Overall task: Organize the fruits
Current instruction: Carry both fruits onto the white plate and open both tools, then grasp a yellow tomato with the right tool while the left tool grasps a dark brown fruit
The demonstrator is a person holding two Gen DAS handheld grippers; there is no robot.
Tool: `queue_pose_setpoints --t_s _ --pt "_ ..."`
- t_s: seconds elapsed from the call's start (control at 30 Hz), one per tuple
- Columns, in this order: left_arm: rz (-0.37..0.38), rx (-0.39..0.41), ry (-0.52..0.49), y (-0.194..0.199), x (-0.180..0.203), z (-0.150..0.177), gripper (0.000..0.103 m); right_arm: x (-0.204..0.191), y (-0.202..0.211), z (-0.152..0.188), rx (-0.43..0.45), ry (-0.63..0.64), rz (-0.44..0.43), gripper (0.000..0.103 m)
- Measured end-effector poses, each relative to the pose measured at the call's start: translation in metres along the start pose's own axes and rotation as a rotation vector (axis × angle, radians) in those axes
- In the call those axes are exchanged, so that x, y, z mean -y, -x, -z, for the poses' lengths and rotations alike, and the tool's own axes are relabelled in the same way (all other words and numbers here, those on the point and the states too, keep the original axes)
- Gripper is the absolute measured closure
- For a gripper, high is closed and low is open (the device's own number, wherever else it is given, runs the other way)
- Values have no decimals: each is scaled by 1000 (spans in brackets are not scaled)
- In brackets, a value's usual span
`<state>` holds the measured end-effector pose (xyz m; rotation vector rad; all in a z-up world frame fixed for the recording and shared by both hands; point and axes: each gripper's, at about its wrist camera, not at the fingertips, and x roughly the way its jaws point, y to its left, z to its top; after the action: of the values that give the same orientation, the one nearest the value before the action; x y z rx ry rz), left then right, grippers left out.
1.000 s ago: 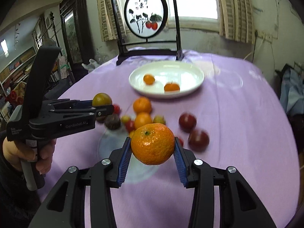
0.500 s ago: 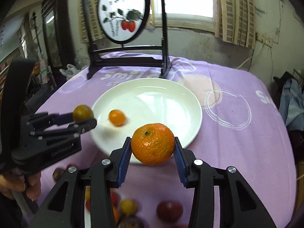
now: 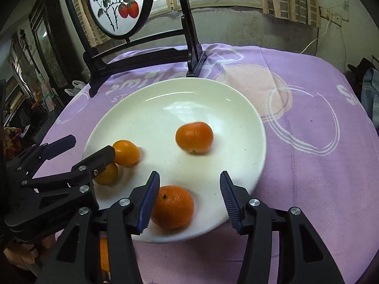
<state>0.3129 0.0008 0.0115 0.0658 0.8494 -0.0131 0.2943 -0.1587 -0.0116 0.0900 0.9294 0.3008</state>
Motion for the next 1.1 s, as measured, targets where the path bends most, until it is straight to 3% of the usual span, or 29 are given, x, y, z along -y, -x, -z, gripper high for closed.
queue_pose_setpoints --t_s 0.27,0.57,0.83,1.1 --pt "6 72 22 71 -11 25 11 6 76 44 74 33 10 38" --pt "33 108 -8 139 -15 115 7 12 125 131 70 56 72 37" --pt "88 20 40 153 -32 192 7 -8 135 192 11 94 52 37" --pt "117 -19 55 143 -39 214 7 -60 115 213 -90 213 -26 37"
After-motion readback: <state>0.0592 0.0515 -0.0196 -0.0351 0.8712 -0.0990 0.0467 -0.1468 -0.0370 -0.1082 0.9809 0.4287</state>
